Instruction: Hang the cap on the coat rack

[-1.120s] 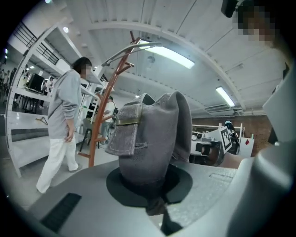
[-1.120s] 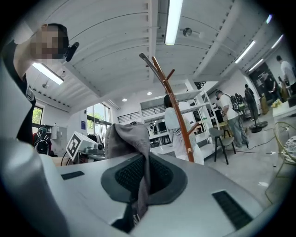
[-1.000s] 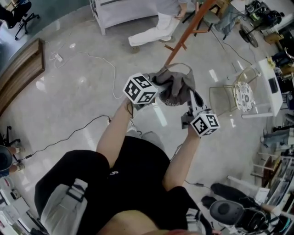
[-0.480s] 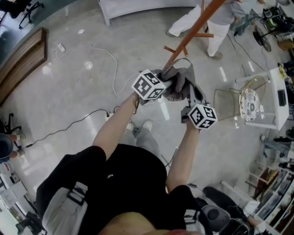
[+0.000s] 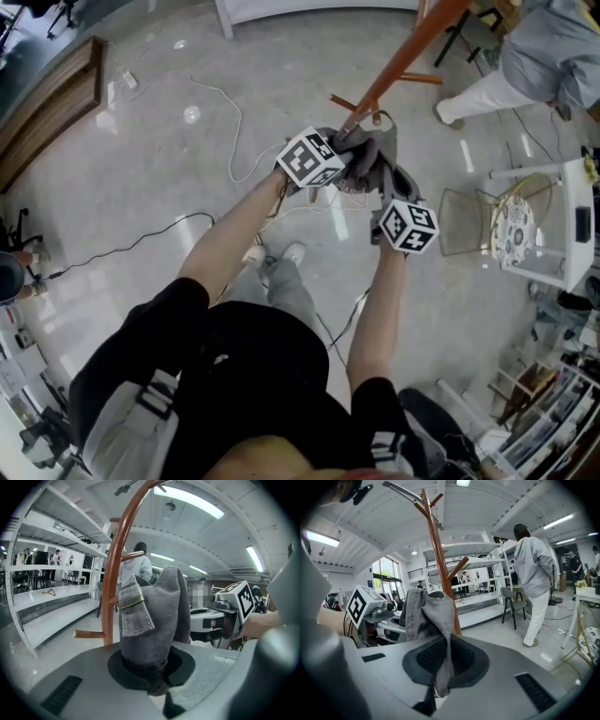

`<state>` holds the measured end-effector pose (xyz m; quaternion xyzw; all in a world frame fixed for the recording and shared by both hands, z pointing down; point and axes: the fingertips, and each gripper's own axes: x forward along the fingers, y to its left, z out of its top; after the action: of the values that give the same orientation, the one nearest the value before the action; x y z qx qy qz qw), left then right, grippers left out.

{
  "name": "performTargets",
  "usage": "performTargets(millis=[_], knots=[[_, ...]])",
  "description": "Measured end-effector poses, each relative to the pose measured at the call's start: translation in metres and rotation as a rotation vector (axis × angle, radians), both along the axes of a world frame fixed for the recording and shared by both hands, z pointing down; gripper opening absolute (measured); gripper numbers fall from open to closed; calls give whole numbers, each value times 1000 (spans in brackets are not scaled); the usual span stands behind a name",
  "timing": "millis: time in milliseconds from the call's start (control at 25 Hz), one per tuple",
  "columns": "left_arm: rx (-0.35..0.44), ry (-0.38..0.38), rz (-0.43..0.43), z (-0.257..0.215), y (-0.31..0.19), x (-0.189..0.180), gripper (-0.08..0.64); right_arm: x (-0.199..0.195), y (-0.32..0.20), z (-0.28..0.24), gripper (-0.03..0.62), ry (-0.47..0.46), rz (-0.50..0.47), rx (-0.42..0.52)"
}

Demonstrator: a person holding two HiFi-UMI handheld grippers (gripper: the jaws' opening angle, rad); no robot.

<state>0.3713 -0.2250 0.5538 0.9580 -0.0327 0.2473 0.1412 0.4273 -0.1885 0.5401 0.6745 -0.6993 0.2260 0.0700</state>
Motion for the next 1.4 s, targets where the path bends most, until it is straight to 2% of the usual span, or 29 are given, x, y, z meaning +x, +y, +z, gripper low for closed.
performTargets(millis=[280, 520, 680, 840, 880, 920, 960, 1000, 1120, 1200, 1240, 1320, 1400], knots=[[-17, -82, -67, 34, -26, 22, 6, 20, -32, 35, 0, 6, -31, -69], [121, -207, -107, 64, -68, 19, 6, 17, -63, 74, 0, 56, -100, -163], [133, -243, -143, 76, -93, 22, 6, 18, -85, 90, 0, 65, -112, -209], [117, -278, -174, 91, -104, 20, 11, 14, -96, 108, 1, 43, -81, -276], [127, -284, -192, 91, -108, 17, 19, 12, -97, 109, 9, 41, -67, -285], [135, -293, -211, 91, -111, 13, 38, 9, -96, 107, 68, 45, -55, -286], [129, -306, -227, 93, -110, 7, 82, 6, -93, 102, 130, 48, -45, -282], [112, -321, -241, 96, -108, -2, 130, 3, -89, 96, 152, 47, -36, -273], [108, -353, -282, 97, -107, -36, 166, -3, -76, 75, 155, 5, 12, -213], [101, -359, -264, 98, -94, -52, 166, -8, -65, 61, 152, -45, 47, -157], [89, -346, -257, 96, -85, -57, 166, -9, -59, 52, 146, -60, 70, -129], [64, -270, -281, 78, -75, -64, 166, -10, -51, 26, 126, -65, 130, -61], [48, -153, -319, 47, -70, -74, 164, -14, -41, -8, 38, -54, 204, 29]])
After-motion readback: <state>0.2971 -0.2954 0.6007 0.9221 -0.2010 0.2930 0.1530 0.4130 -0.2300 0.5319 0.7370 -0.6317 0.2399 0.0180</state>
